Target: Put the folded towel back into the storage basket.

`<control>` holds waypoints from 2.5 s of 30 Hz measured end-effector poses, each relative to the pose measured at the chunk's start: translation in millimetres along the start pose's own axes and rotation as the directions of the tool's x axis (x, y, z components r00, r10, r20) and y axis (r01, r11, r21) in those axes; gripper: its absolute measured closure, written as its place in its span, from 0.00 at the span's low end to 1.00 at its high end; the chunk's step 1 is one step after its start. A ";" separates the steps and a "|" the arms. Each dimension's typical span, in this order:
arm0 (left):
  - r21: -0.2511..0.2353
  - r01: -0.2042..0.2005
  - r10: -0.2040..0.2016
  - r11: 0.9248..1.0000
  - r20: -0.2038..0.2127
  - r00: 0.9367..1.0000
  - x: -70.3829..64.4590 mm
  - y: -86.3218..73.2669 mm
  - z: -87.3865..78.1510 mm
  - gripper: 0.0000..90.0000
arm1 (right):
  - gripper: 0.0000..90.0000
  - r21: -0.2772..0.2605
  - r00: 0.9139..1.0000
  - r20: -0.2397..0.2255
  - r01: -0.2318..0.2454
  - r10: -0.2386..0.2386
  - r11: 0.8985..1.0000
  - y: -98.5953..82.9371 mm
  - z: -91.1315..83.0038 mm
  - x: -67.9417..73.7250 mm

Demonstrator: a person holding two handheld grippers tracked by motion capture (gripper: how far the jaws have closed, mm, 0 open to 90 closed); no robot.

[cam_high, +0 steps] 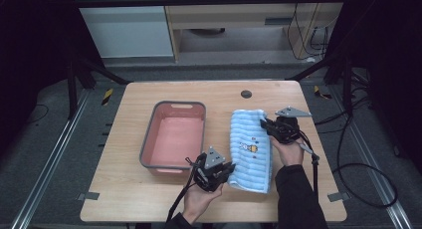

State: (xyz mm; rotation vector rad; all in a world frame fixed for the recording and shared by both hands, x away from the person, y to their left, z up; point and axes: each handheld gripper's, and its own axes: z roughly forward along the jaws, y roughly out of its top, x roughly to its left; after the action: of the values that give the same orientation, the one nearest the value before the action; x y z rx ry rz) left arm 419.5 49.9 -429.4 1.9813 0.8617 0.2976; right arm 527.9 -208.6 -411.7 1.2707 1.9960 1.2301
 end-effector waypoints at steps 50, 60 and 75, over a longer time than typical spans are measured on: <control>-0.138 -0.042 0.024 0.990 -0.129 0.991 50.3 47.7 -98.7 0.95 | 0.91 -0.160 0.995 -0.047 0.077 -0.086 0.984 105.4 -5.1 68.2; -0.155 -0.021 -0.004 0.988 -0.158 0.987 68.2 43.3 -114.9 0.95 | 0.91 -0.157 0.993 -0.068 0.088 -0.100 0.984 115.4 11.7 84.8; -0.165 -0.001 -0.030 0.986 -0.184 0.983 92.7 38.6 -131.5 0.95 | 0.91 -0.157 0.988 -0.089 0.109 -0.124 0.982 129.9 34.0 109.4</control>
State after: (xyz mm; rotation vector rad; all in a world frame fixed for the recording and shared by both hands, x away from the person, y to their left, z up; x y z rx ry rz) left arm 435.9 186.7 -337.9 1.8129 0.9380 0.5350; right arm 563.4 -75.0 -307.2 1.0239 1.9721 1.3823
